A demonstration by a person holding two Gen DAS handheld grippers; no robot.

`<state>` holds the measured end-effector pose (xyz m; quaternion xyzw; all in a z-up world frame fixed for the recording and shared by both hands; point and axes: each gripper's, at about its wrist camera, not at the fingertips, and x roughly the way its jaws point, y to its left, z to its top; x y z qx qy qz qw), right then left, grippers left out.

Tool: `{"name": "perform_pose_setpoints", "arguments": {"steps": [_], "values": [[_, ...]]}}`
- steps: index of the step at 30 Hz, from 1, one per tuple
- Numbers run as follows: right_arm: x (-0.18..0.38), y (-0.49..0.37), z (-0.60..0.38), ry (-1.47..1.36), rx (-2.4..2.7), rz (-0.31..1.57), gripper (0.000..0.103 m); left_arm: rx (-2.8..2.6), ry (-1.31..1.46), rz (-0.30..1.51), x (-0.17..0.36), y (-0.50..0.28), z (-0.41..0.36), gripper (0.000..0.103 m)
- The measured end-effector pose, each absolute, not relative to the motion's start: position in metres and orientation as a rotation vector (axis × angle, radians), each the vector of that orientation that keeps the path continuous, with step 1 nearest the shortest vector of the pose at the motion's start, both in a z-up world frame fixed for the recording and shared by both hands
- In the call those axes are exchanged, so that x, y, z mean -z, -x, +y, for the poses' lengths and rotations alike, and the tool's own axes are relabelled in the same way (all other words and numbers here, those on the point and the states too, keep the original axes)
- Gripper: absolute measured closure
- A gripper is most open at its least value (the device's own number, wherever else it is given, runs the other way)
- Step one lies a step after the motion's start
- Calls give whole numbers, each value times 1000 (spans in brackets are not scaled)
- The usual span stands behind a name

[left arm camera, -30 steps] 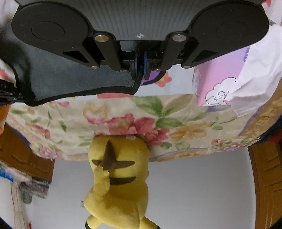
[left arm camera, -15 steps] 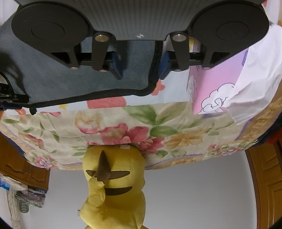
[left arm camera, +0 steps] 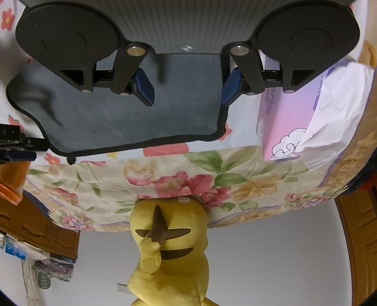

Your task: Fold towel

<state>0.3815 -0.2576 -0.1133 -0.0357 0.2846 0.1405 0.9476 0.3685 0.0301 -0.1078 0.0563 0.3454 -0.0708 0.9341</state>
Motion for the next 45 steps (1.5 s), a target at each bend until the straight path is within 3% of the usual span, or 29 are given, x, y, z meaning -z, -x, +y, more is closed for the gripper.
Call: {"name": "perform_pose_setpoints", "arguments": {"steps": [4, 9, 15, 33, 40, 45], "values": [[101, -369, -254, 78, -293, 572, 43, 155, -118, 704, 97, -355, 28, 34], [84, -354, -252, 90, -290, 553, 17, 165, -132, 682, 80, -336, 26, 30], [67, -333, -252, 87, -283, 535, 4, 171, -139, 657, 58, -315, 24, 23], [9, -270, -258, 77, -262, 484, 0, 144, -148, 577, -16, -251, 28, 11], [-25, -248, -265, 63, -247, 446, 0, 139, -148, 551, -44, -223, 28, 0], [-38, -231, -268, 66, -244, 430, 0, 142, -150, 546, -57, -201, 29, 0]]}}
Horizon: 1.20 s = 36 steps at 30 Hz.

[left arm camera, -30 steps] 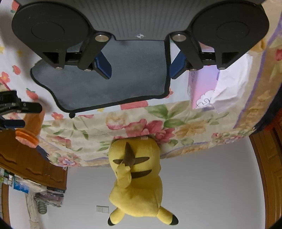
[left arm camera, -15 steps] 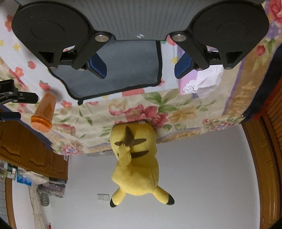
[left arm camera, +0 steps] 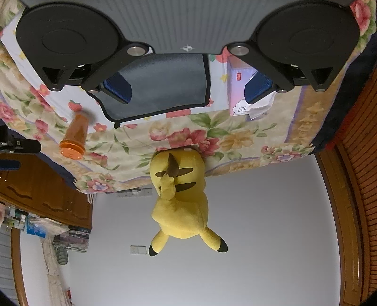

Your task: Fold towel

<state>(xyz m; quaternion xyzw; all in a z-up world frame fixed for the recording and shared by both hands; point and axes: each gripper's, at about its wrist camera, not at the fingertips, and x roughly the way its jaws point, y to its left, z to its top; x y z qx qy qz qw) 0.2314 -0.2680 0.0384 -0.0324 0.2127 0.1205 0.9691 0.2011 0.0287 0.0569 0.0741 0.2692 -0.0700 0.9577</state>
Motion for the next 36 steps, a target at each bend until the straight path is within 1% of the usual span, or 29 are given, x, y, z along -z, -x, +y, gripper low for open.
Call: {"name": "perform_pose_setpoints", "arguments": {"steps": [6, 18, 36], "values": [[-49, -208, -273, 55, -244, 418, 0, 126, -132, 539, -67, -177, 27, 0], [-49, -165, -282, 53, -239, 424, 0, 149, -155, 538, -77, -128, 14, 0], [-25, -123, -284, 30, -241, 440, 0, 164, -97, 571, -41, -77, 13, 0]]}}
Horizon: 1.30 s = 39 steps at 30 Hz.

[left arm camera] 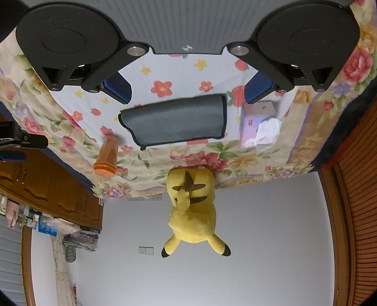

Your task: Fold towel

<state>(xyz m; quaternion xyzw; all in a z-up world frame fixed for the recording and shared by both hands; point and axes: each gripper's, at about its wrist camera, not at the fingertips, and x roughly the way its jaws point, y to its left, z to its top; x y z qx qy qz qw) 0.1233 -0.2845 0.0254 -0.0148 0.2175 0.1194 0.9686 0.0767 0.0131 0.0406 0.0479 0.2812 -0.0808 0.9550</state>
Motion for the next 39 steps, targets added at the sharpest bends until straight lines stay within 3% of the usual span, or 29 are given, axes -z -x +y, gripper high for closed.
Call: {"name": "perform_pose_setpoints", "arguments": {"steps": [39], "values": [[43, -83, -268, 5, -250, 531, 0, 122, -47, 675, 40, -41, 9, 0]]}}
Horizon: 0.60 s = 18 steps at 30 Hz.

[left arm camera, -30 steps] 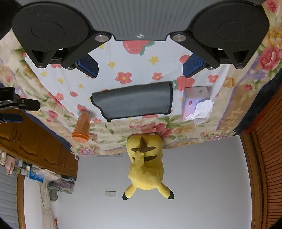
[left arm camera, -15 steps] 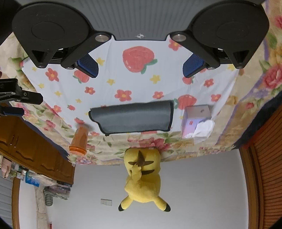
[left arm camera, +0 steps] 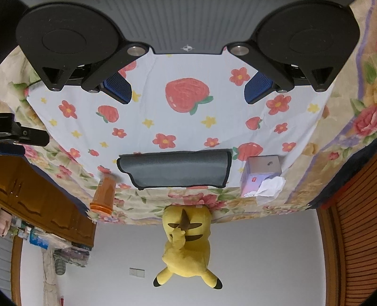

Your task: Fold towel

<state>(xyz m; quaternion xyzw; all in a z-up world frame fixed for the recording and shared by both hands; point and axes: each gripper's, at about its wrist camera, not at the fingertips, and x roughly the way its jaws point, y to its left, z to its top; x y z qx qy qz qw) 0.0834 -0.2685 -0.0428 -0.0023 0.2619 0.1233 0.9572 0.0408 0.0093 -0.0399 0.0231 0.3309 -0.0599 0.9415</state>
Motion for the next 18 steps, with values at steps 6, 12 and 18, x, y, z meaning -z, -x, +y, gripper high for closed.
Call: {"name": "perform_pose_setpoints", "arguments": {"steps": [6, 12, 18], "values": [[46, -82, -270, 6, -224, 527, 0, 100, -40, 658, 42, -37, 14, 0], [50, -83, -273, -4, -207, 527, 0, 81, -16, 633, 42, -34, 20, 0], [49, -80, -274, -7, -200, 507, 0, 72, -28, 595, 37, -28, 20, 0]]}}
